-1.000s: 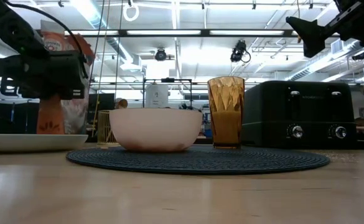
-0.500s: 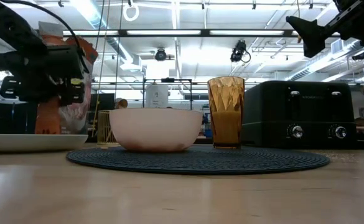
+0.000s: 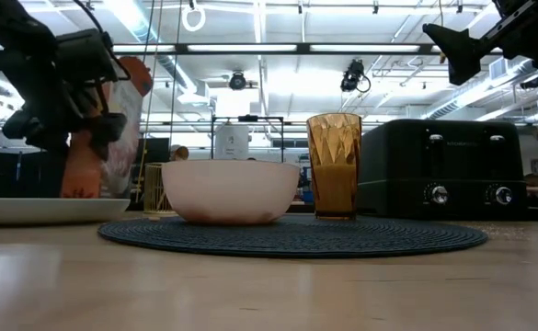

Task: Arrange a breakfast setting
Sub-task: Pour the cereal from the orange cereal box into the light orange bowl

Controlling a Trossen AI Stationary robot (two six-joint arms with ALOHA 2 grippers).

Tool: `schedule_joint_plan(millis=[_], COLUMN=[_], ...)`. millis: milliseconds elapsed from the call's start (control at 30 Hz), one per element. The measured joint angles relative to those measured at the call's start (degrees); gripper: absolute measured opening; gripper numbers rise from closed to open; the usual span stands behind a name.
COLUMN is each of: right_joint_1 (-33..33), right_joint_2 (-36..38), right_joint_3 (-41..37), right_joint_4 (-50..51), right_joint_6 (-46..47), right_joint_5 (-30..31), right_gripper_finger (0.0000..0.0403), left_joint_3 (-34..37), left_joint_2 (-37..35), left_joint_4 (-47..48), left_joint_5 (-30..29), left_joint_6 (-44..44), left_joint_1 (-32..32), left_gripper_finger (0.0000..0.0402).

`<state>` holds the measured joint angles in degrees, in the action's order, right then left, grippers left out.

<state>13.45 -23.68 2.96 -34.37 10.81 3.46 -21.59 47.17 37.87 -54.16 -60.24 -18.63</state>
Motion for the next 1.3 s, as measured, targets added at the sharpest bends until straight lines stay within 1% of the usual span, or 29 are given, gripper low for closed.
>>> schedule_joint_plan(millis=[367,433,567,900,1067,1133,1300], right_joint_1=[0.0,0.0,0.0,-0.02,0.0,0.0,0.0], right_joint_2=[0.0,0.0,0.0,0.0,0.0,0.0,0.0], right_joint_3=[0.0,0.0,0.0,0.0,0.0,0.0,0.0], right_joint_4=[0.0,0.0,0.0,0.02,0.0,0.0,0.0], right_joint_6=[0.11,0.15,0.15,0.15,0.17,0.17,0.17], right_joint_5=[0.0,0.0,0.0,0.0,0.0,0.02,0.02], right_gripper_finger=[0.0387,0.0387,0.0387,0.0387,0.0387,0.0387,0.0387], left_joint_3=[-5.88,-7.43,-10.41,-17.42,-20.13,-20.7,-20.84], left_joint_2=[-0.03,-0.03,-0.03,0.01,0.01,0.01,0.08], left_joint_4=[12.85,15.9,20.74,27.29,30.34,30.26,29.75], left_joint_5=[5.48,7.02,11.99,28.29,29.33,30.98,34.36], left_joint_6=[-2.54,-3.68,-5.1,-3.55,-3.54,-3.09,2.48], left_joint_1=[0.02,0.04,0.04,0.49,2.2,3.14,6.33], left_gripper_finger=[0.0318,0.0318,0.0318,0.0318,0.0318,0.0318,0.0318])
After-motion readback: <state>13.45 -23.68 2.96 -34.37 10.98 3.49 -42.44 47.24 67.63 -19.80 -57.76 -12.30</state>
